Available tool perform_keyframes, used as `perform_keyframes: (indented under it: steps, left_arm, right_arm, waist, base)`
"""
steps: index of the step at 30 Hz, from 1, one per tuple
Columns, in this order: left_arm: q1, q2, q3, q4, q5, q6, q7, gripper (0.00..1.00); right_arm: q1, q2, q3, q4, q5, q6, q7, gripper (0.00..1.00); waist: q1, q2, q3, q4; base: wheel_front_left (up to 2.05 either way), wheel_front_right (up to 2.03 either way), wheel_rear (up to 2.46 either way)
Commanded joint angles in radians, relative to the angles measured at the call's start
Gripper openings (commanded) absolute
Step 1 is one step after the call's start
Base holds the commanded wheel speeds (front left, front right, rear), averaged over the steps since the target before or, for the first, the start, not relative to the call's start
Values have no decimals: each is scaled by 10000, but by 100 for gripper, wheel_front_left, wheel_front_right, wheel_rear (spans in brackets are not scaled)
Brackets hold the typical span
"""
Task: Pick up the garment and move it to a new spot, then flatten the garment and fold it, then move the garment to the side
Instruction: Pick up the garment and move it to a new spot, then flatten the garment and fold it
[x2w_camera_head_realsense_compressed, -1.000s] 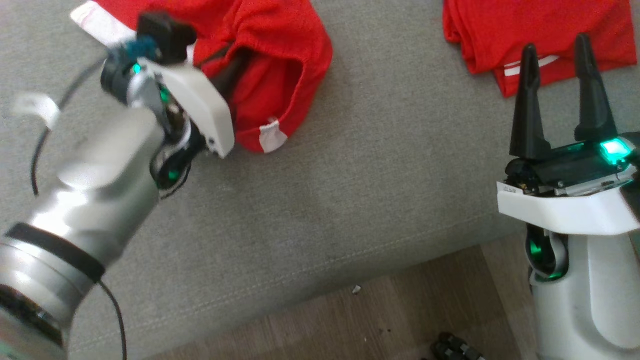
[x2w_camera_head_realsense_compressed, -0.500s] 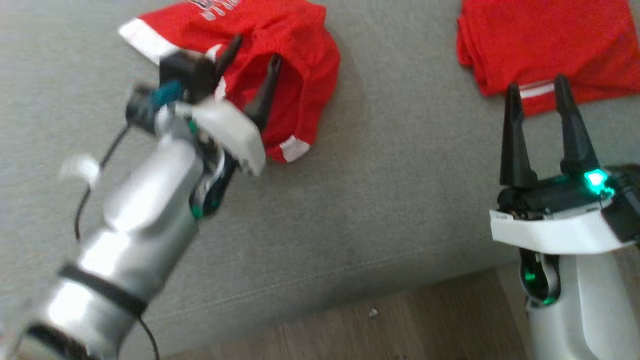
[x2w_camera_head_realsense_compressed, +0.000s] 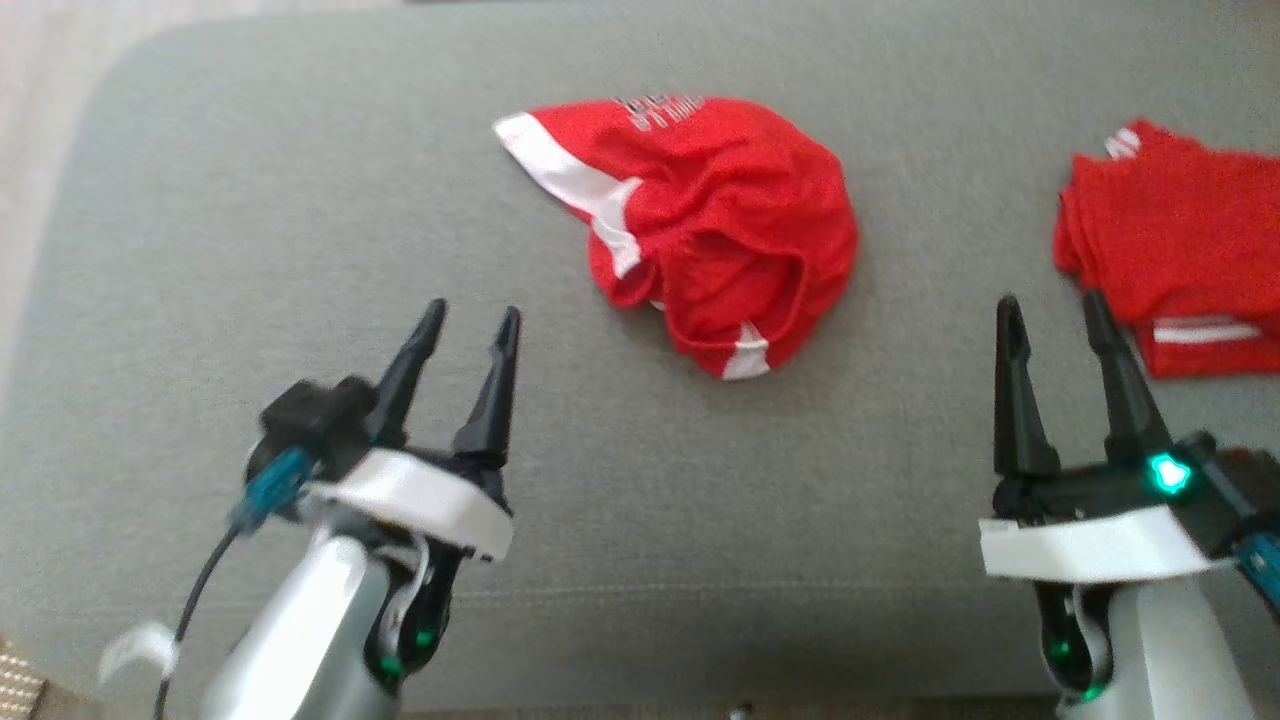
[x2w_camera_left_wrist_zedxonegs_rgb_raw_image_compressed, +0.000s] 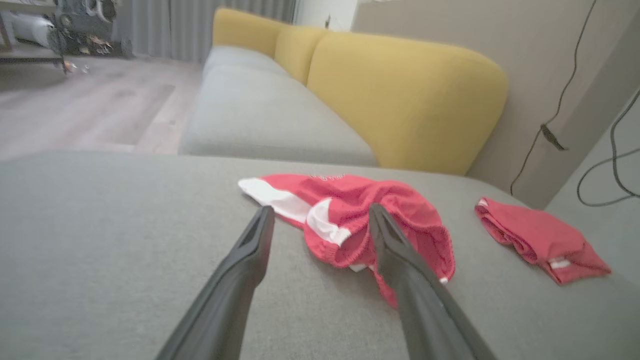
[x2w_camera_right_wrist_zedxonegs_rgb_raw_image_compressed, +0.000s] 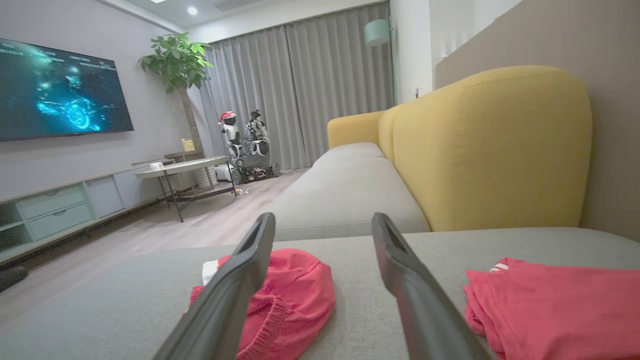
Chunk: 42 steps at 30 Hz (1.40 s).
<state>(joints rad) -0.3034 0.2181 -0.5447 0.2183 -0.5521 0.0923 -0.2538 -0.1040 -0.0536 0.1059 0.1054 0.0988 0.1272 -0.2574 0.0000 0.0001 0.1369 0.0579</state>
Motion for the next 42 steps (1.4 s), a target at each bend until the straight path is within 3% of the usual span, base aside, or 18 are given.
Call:
perform_keyframes:
  steps: [1,7,13,21,38,42]
  left_arm:
    - [105,36,808,-793,476,-15,-79,100]
    - [2147,-611,2708,-2891,2416,-236,-79,100]
    - [3488,-1252,3822,-3581,3785,-713,-79,100]
    - [4193,-1513,3701,-3252,4987,-969,-79,100]
    - [4019,-1646,3580,-3119,5143,-1012,-80,100]
    - [3679,-1601,3242,-2925,5479,-1211,-80,100]
  right_arm:
    - [140,33,182,-261,-135,35,-44,100]
    - [736,33,4,-468,-93,35,-44,100]
    - [1175,33,244,-451,-330,35,-44,100]
    - [1634,33,343,-228,-245,35,-44,100]
    - [1570,34,346,-190,-145,35,-44,100]
    - [1450,34,303,-198,-219,35,-44,100]
  waist:
    - [0,-1,-674,626]
    - [0,-1,-1249,810]
    - [0,-1,-1417,779]
    - [0,-1,-1486,707]
    - [0,-1,-1380,609]
    - [0,-1,-1122,554]
  base:
    - [0,0,0]
    - [0,0,0]
    - [0,0,0]
    - [0,0,0]
    - [0,0,0]
    - [0,0,0]
